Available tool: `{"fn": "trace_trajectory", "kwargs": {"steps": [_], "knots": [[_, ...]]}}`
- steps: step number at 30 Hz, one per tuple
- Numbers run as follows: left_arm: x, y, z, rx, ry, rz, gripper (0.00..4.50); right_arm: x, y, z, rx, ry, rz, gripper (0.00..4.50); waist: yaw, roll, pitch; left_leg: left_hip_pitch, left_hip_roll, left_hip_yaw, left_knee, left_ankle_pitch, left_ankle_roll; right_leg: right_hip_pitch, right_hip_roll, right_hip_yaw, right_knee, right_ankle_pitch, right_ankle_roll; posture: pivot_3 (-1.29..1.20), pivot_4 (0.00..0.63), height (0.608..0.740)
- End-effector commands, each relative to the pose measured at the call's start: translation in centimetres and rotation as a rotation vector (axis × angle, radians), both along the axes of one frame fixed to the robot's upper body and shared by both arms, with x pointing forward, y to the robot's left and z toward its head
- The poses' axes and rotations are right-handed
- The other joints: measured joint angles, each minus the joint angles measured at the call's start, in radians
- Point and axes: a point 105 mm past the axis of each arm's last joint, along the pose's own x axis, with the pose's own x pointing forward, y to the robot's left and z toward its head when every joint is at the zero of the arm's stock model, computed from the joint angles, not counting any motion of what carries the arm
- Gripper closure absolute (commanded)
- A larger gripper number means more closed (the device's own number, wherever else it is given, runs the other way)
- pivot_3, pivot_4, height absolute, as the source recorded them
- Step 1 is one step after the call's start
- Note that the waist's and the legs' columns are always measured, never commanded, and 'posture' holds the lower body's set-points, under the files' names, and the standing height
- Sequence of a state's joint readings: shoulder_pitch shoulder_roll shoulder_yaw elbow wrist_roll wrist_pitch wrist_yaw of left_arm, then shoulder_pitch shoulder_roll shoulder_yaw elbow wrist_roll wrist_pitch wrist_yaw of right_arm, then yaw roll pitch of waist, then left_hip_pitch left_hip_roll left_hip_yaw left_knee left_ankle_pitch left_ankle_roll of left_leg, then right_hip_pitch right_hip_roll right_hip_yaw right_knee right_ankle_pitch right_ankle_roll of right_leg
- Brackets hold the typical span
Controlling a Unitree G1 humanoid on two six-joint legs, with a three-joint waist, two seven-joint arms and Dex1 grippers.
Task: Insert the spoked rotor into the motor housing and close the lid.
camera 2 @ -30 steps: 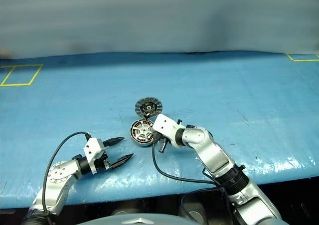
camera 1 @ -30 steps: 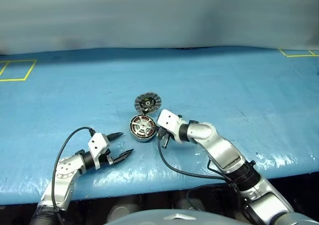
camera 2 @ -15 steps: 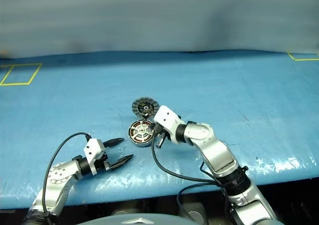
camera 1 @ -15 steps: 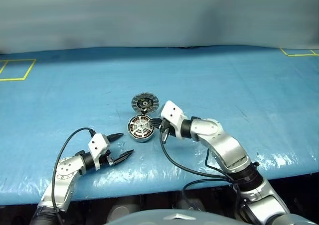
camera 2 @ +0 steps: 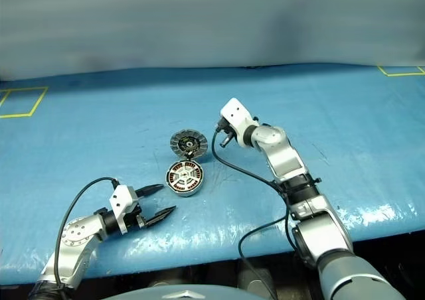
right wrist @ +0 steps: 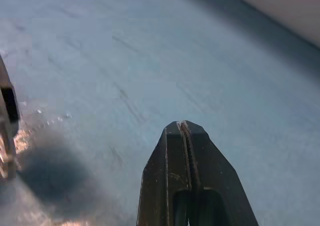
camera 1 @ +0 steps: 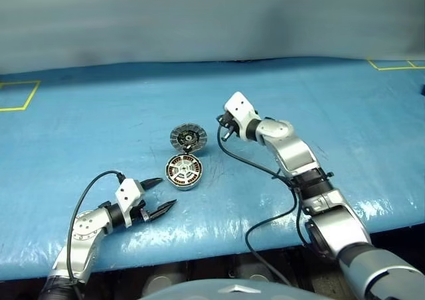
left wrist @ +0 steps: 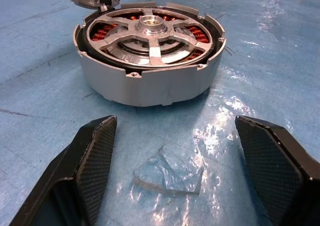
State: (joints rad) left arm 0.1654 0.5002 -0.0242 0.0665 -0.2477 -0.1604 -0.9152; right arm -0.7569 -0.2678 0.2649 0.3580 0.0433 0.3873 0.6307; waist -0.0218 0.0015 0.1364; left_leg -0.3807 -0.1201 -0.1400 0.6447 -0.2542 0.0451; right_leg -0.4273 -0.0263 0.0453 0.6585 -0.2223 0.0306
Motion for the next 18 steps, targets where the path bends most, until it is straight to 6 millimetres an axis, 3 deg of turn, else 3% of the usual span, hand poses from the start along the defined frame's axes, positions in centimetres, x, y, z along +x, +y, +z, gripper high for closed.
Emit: {"fn": "trace_trajectory", "kwargs": {"steps": [1,5,10,14,18], "knots": [[0.1,0.4,1.3,-0.007,-0.055,0.011,0.45,-0.6,2.2,1.2,0.078,0.007,0.127,4.48,0.000,0.000,0.000,0.000,0.000,0.000,0.000,0.000,0.000,0.000,0.000,0.000,0.000,0.000,0.000,0.00,0.150,0.740],[-0.2,0.9,1.3,-0.004,-0.051,0.030,0.45,-2.9,4.2,1.8,0.136,0.059,0.287,4.48,0.004,0.001,0.001,0.000,0.000,0.000,0.001,-0.002,0.001,-0.001,0.000,0.000,-0.002,0.000,0.000,0.00,0.150,0.740],[-0.4,0.9,1.2,-0.005,-0.045,0.035,0.45,-6.1,4.7,1.4,0.117,0.093,0.424,4.48,0.006,0.001,0.001,0.000,0.000,0.000,0.001,-0.003,0.001,-0.002,0.000,0.000,-0.002,0.000,0.000,0.00,0.150,0.740],[-0.2,0.7,1.1,-0.007,-0.040,0.030,0.45,-9.1,5.1,-0.3,0.066,0.129,0.489,4.48,0.008,0.001,0.001,0.000,0.000,0.000,0.001,-0.004,0.002,-0.001,0.000,0.000,-0.001,0.000,0.000,0.00,0.150,0.740],[-0.1,0.6,1.2,-0.009,-0.039,0.024,0.45,-10.5,4.9,-2.8,0.015,0.175,0.475,4.48,0.008,0.001,0.001,0.000,0.000,0.000,0.002,-0.004,0.002,-0.001,0.000,0.000,0.000,0.000,0.000,0.00,0.150,0.740]]}}
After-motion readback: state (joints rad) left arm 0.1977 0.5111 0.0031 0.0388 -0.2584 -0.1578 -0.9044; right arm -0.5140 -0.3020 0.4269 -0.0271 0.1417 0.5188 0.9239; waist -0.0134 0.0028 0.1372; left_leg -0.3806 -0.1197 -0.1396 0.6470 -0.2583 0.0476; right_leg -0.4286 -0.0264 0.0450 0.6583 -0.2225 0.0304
